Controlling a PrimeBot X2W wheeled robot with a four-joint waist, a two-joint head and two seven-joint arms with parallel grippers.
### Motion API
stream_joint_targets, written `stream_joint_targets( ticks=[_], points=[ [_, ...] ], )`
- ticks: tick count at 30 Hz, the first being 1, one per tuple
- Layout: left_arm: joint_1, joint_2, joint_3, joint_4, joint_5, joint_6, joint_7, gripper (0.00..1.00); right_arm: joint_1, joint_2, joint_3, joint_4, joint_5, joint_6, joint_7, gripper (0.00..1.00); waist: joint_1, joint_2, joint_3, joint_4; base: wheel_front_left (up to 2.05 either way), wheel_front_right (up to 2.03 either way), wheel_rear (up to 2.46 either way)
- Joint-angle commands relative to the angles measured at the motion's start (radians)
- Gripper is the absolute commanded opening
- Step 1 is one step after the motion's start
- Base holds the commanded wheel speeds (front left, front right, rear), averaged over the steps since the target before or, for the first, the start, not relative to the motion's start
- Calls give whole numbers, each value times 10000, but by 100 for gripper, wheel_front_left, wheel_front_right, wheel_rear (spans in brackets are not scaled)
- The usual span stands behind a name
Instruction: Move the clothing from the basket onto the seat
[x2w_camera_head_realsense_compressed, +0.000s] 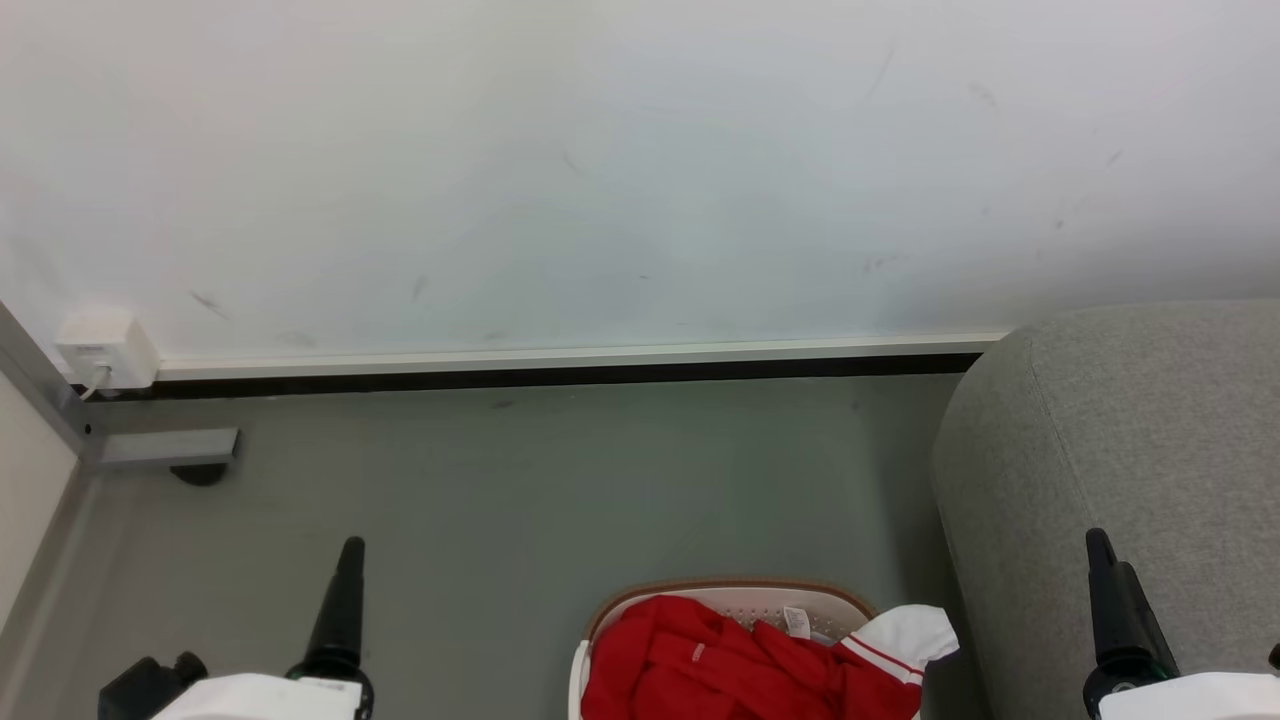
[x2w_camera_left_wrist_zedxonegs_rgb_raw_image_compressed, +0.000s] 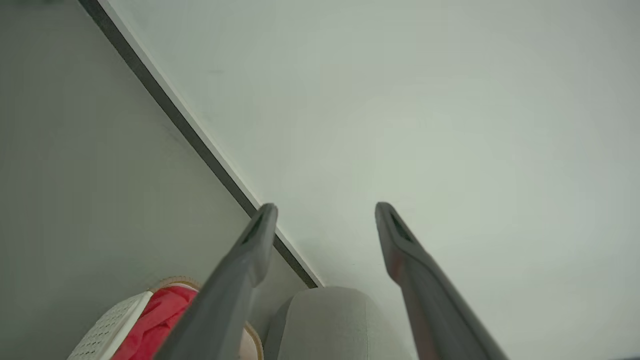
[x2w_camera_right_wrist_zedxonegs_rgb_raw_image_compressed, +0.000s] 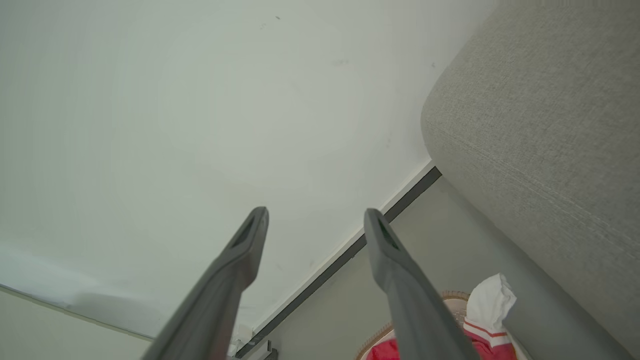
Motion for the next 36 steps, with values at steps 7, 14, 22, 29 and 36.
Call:
stream_joint_targets(
  ticks=[7,14,22,29,36],
  points=[
    [12,86,-92,-297,1368,50,-344,100,-24,-111,205,-249,-1284,-4,-344,100,0,0,-7,-2,0,0,0],
    [82,93,-187,-329,2400,46,-586,100,-3,-119,356,-263,-2297,-5,-586,100,0,0,-15,-17,0,0,0],
    [168,101,-283,-381,3506,58,-846,100,61,-126,475,-314,-3360,-6,-845,100,0,0,-21,-20,0,0,0],
    [210,107,-340,-394,4281,71,-1032,100,80,-132,541,-339,-4117,-7,-1030,100,0,0,-30,-25,0,0,0],
    [297,111,-387,-428,5129,76,-1233,100,134,-138,585,-364,-4940,-9,-1238,100,0,0,-51,-33,0,0,0]
  ],
)
